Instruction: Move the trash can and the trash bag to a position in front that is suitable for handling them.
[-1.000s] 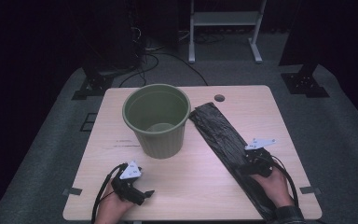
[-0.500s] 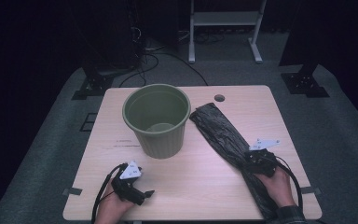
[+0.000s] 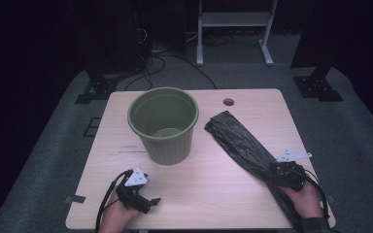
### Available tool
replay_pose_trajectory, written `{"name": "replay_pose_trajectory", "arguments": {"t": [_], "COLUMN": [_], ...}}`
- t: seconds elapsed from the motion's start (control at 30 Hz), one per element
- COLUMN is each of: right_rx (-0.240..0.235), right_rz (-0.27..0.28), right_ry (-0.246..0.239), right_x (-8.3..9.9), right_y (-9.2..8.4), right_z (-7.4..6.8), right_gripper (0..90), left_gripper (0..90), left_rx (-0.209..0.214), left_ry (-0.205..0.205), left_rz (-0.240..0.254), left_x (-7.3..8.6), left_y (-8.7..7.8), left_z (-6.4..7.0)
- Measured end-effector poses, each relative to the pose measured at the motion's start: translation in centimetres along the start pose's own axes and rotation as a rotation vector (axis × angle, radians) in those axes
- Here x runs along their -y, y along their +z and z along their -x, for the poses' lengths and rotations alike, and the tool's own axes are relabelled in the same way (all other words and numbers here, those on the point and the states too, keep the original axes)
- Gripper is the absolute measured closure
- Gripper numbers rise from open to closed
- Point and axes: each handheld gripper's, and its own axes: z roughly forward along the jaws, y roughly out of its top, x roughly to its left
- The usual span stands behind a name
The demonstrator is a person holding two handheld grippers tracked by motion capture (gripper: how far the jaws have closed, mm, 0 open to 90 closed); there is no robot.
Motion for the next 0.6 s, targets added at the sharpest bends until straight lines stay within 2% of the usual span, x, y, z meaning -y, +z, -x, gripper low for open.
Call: {"name": "replay_pose_trajectory", "arguments": {"t": [0.07, 0.17, 0.2, 0.23, 0.43, 0.6], "right_rx": [-0.006, -0.011, -0.014, -0.005, -0.005, -0.004], "right_rz": [0.017, 0.042, 0.067, 0.069, 0.067, 0.067], "right_ry": [-0.008, -0.013, -0.018, -0.007, -0.007, -0.007], "right_x": [0.3, 0.6, 0.9, 1.0, 1.0, 1.0], "right_y": [0.0, 0.1, 0.2, 0.2, 0.2, 0.2], "right_z": [0.0, -0.1, -0.1, 0.0, 0.0, 0.0], "right_gripper": [37.5, 34.2, 32.5, 29.1, 27.5, 27.4], "left_gripper": [0.0, 0.0, 0.0, 0.0, 1.8, 1.9], "left_rx": [-0.002, -0.002, -0.002, -0.006, -0.003, 0.014], "left_ry": [-0.001, -0.002, -0.002, -0.005, -0.001, -0.018], "left_rz": [0.0, 0.0, 0.0, -0.001, 0.002, 0.01], "left_x": [0.0, 0.0, 0.0, 0.0, -0.3, -1.1], "left_y": [0.0, 0.0, 0.0, 0.0, -0.3, -0.7], "left_z": [0.0, 0.0, 0.0, 0.0, 0.1, 0.1]}}
